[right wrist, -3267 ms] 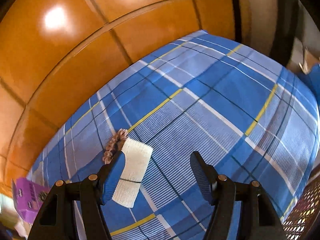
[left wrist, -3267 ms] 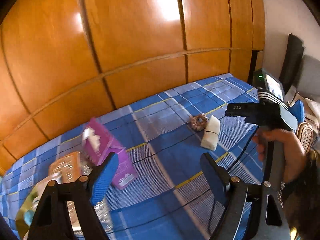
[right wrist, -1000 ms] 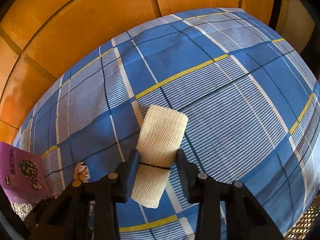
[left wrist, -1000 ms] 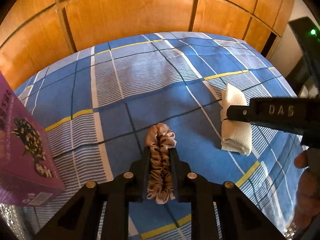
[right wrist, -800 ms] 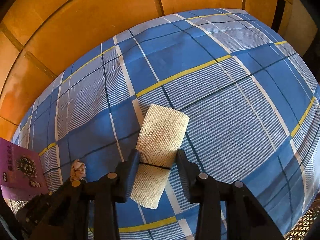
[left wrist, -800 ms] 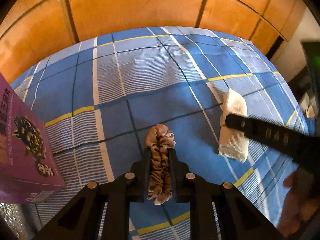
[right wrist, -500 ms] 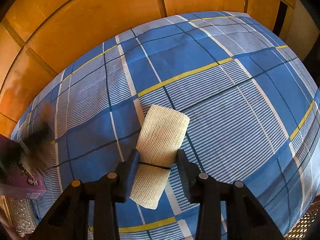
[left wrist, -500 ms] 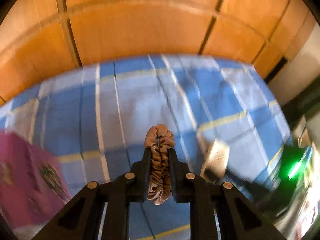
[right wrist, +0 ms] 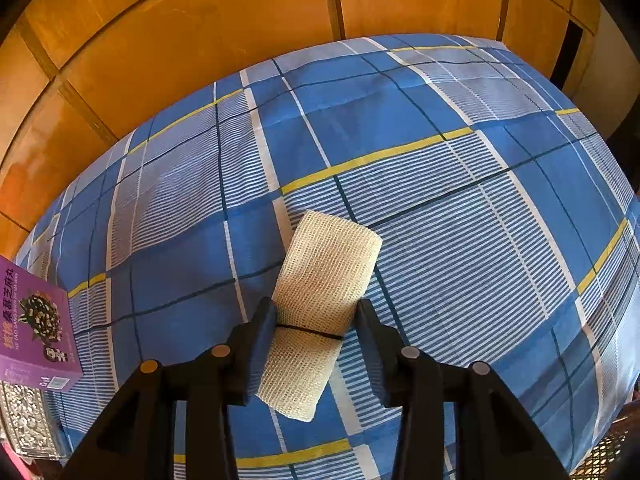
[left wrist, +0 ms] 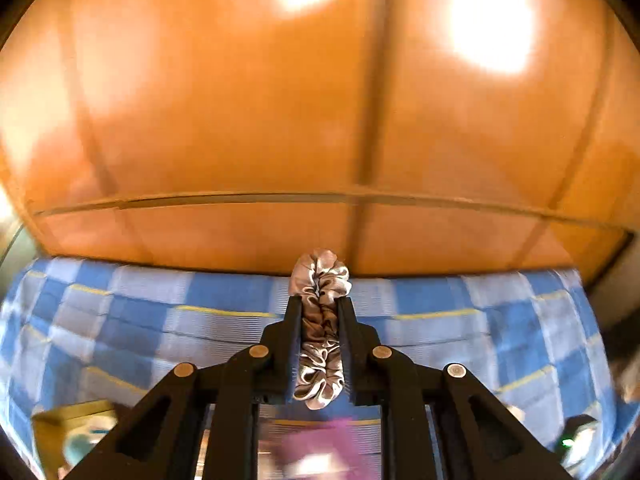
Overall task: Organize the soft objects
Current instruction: 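Carry the brown scrunchie into the gold tray and open the left tool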
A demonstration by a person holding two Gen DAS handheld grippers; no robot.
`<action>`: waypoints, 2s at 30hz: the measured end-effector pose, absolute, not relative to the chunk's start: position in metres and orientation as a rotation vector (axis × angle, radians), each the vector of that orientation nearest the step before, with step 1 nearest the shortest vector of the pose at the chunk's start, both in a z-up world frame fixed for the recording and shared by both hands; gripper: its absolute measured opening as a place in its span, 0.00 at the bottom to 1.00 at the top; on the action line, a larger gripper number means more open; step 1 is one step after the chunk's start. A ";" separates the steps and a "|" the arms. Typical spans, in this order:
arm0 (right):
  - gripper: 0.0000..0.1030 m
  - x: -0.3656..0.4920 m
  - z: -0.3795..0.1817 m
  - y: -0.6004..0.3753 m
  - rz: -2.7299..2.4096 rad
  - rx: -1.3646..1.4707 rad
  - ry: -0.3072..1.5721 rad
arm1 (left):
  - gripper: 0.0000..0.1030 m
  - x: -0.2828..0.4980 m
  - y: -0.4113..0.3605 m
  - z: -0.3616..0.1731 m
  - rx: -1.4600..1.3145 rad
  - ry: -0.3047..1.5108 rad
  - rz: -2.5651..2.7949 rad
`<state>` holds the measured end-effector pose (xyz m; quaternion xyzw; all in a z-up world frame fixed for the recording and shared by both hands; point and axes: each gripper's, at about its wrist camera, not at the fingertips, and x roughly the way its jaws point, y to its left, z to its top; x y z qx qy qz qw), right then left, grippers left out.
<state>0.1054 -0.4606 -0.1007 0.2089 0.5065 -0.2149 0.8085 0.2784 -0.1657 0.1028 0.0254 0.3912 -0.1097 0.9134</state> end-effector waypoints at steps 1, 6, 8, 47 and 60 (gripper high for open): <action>0.40 0.106 -0.100 -0.460 -0.461 0.440 1.083 | 0.17 0.280 -0.144 0.103 0.044 0.804 -0.197; 0.39 0.108 -0.099 -0.453 -0.464 0.370 1.085 | 0.17 0.268 -0.038 0.088 -0.007 0.812 -0.080; 0.39 0.110 -0.099 -0.449 -0.464 0.332 1.085 | 0.18 0.256 0.006 0.075 -0.034 0.830 -0.045; 0.40 0.115 -0.103 -0.417 -0.520 0.053 1.061 | 0.66 0.097 0.215 -0.084 -0.192 0.901 0.259; 0.40 0.115 -0.104 -0.416 -0.520 0.037 1.061 | 0.83 0.044 0.200 -0.046 -0.143 0.759 0.265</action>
